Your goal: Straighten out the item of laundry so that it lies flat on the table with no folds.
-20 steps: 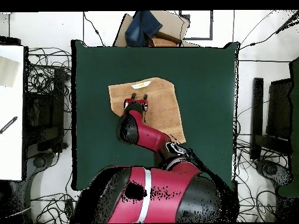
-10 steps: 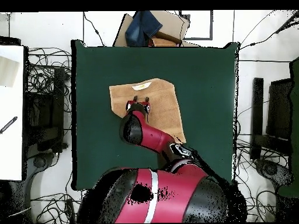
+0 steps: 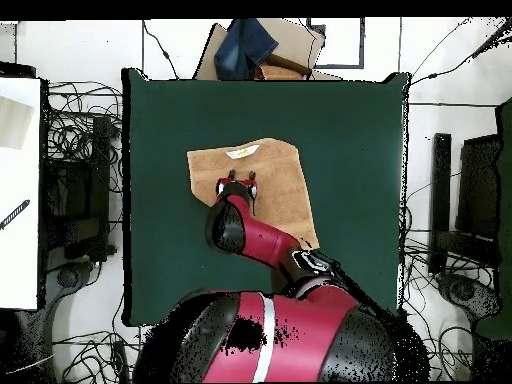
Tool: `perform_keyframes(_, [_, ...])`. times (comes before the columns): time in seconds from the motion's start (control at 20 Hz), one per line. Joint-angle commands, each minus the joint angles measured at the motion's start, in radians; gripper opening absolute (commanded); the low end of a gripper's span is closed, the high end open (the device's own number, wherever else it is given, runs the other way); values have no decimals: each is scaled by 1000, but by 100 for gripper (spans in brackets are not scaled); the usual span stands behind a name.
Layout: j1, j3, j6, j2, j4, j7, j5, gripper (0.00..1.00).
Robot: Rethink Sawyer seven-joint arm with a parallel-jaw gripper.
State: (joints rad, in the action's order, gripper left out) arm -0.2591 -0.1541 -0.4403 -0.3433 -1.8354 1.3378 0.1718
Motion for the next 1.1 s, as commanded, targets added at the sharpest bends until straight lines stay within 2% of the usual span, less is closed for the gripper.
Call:
perform_keyframes(0.05, [-22,-4,178,-12,-112,203,-18,100])
perform_keyframes(0.3, [-12,17,224,-53,-124,191,7,100])
perform_keyframes(0.55, [-10,28,297,-132,-156,188,14,100])
perform_keyframes(0.75, [-21,27,327,-169,-169,191,0,100])
perform_keyframes(0.95, [-15,43,361,-182,-171,203,15,100])
perform_keyframes(1.1, [-81,-10,363,-142,-148,194,-16,100])
